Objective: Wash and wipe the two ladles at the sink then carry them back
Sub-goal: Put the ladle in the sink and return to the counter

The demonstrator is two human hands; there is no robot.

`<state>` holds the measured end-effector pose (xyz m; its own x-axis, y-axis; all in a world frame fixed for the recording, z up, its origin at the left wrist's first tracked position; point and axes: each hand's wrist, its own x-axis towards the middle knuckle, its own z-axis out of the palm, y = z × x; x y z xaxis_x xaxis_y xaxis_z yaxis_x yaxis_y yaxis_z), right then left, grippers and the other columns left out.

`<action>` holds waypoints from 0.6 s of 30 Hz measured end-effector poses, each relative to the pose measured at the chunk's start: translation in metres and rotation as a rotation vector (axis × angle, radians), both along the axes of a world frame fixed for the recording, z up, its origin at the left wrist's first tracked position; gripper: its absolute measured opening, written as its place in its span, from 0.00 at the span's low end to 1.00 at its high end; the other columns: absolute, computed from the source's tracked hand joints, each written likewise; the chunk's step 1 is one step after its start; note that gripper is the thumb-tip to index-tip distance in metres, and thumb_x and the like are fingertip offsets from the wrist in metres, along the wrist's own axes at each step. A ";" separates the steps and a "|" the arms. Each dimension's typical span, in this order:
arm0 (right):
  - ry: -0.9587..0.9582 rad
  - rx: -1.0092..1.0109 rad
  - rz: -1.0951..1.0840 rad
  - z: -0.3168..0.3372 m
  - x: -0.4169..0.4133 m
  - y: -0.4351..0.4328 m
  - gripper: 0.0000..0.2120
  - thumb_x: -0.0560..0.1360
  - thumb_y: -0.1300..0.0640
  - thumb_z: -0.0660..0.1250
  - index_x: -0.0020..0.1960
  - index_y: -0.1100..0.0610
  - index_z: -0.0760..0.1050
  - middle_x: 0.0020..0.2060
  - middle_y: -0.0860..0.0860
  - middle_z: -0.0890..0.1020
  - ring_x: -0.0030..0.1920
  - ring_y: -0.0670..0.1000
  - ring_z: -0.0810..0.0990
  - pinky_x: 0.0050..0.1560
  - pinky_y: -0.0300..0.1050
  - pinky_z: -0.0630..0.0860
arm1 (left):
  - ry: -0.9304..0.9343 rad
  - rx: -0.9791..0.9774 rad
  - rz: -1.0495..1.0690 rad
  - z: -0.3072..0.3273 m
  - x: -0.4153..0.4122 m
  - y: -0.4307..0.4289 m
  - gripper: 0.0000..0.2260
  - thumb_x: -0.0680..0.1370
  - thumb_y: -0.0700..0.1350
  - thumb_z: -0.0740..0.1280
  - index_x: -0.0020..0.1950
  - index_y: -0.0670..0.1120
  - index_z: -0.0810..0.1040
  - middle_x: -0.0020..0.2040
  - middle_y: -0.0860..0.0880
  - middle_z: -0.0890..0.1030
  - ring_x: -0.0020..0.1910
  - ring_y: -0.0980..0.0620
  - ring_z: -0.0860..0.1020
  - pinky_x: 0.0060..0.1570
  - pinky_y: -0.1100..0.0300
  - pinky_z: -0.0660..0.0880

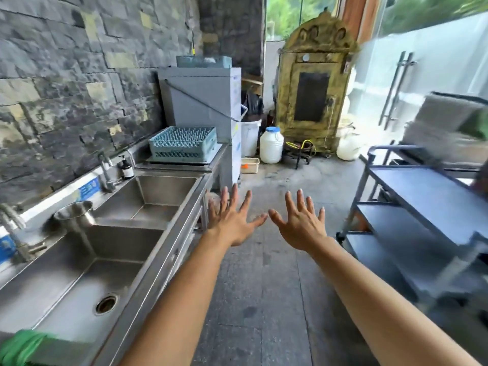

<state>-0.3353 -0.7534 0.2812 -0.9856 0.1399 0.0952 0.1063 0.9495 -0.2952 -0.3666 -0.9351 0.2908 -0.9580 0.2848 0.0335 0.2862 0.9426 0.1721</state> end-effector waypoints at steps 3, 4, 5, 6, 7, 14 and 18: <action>0.010 -0.011 -0.108 0.003 0.019 0.063 0.40 0.78 0.27 0.43 0.83 0.47 0.41 0.82 0.53 0.40 0.82 0.58 0.41 0.78 0.67 0.41 | -0.027 -0.014 -0.100 0.003 -0.006 0.068 0.40 0.71 0.78 0.42 0.77 0.62 0.35 0.77 0.51 0.27 0.74 0.47 0.26 0.72 0.33 0.35; 0.008 -0.005 -0.145 0.003 0.026 0.083 0.40 0.78 0.27 0.43 0.83 0.47 0.41 0.82 0.53 0.40 0.82 0.58 0.41 0.78 0.67 0.41 | -0.036 -0.035 -0.128 0.003 -0.007 0.092 0.40 0.71 0.78 0.42 0.77 0.63 0.34 0.76 0.51 0.26 0.74 0.46 0.26 0.72 0.33 0.35; 0.010 0.004 -0.196 0.003 0.035 0.105 0.40 0.78 0.27 0.42 0.83 0.46 0.41 0.82 0.52 0.40 0.82 0.58 0.41 0.78 0.66 0.41 | -0.053 -0.058 -0.165 0.004 -0.008 0.119 0.39 0.71 0.78 0.42 0.77 0.64 0.33 0.76 0.51 0.26 0.74 0.45 0.25 0.71 0.34 0.33; 0.007 0.007 -0.246 0.003 0.043 0.128 0.40 0.78 0.27 0.43 0.83 0.46 0.42 0.82 0.52 0.40 0.82 0.59 0.41 0.78 0.67 0.41 | -0.075 -0.073 -0.207 0.004 -0.009 0.146 0.39 0.71 0.77 0.42 0.76 0.64 0.32 0.75 0.50 0.25 0.74 0.45 0.25 0.71 0.34 0.32; -0.006 0.009 -0.293 0.003 0.052 0.152 0.39 0.78 0.27 0.43 0.83 0.46 0.42 0.82 0.53 0.41 0.82 0.59 0.41 0.78 0.67 0.40 | -0.090 -0.084 -0.260 0.003 -0.008 0.174 0.38 0.72 0.77 0.42 0.76 0.64 0.32 0.75 0.50 0.24 0.74 0.44 0.25 0.71 0.34 0.31; -0.076 0.022 -0.613 -0.008 0.106 0.288 0.39 0.78 0.27 0.42 0.83 0.45 0.41 0.82 0.52 0.40 0.82 0.60 0.40 0.78 0.68 0.39 | -0.107 -0.109 -0.599 -0.010 0.007 0.341 0.40 0.70 0.78 0.41 0.76 0.62 0.32 0.75 0.50 0.25 0.74 0.45 0.25 0.70 0.33 0.32; -0.107 0.001 -0.814 -0.008 0.133 0.352 0.39 0.79 0.28 0.43 0.83 0.45 0.42 0.83 0.52 0.41 0.82 0.61 0.40 0.77 0.68 0.40 | -0.086 -0.115 -0.795 -0.009 0.017 0.427 0.41 0.70 0.78 0.39 0.77 0.62 0.32 0.76 0.50 0.25 0.74 0.45 0.25 0.71 0.33 0.32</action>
<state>-0.2020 -0.4011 0.2732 -0.5791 0.8152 0.0073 0.7897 0.5631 -0.2434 -0.3495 -0.5082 0.2820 -0.4649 0.8794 -0.1024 0.8688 0.4755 0.1386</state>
